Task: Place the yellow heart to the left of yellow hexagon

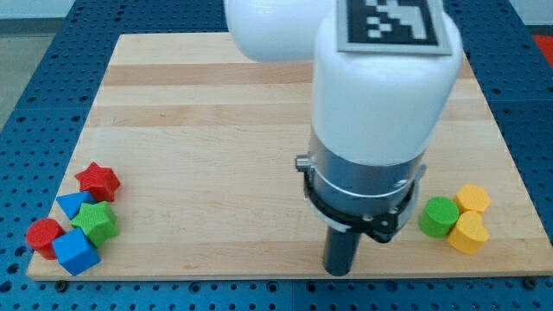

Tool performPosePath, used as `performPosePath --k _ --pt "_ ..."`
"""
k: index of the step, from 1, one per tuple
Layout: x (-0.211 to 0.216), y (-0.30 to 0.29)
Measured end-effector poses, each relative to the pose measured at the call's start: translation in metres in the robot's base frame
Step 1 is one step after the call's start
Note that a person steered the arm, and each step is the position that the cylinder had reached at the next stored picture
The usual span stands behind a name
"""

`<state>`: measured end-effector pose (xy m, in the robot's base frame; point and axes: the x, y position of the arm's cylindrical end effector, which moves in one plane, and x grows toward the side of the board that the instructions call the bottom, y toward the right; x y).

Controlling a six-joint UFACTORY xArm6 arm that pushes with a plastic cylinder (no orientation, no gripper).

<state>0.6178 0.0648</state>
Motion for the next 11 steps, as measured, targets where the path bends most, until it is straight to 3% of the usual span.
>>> performPosePath --k 3,5,6,7,9,10,11 --pt "-0.004 0.147" --pt "-0.073 0.141" --pt "-0.089 0.103" --pt "-0.078 0.110" --pt "-0.069 0.219" --pt "-0.032 0.241" --pt "-0.009 0.203"
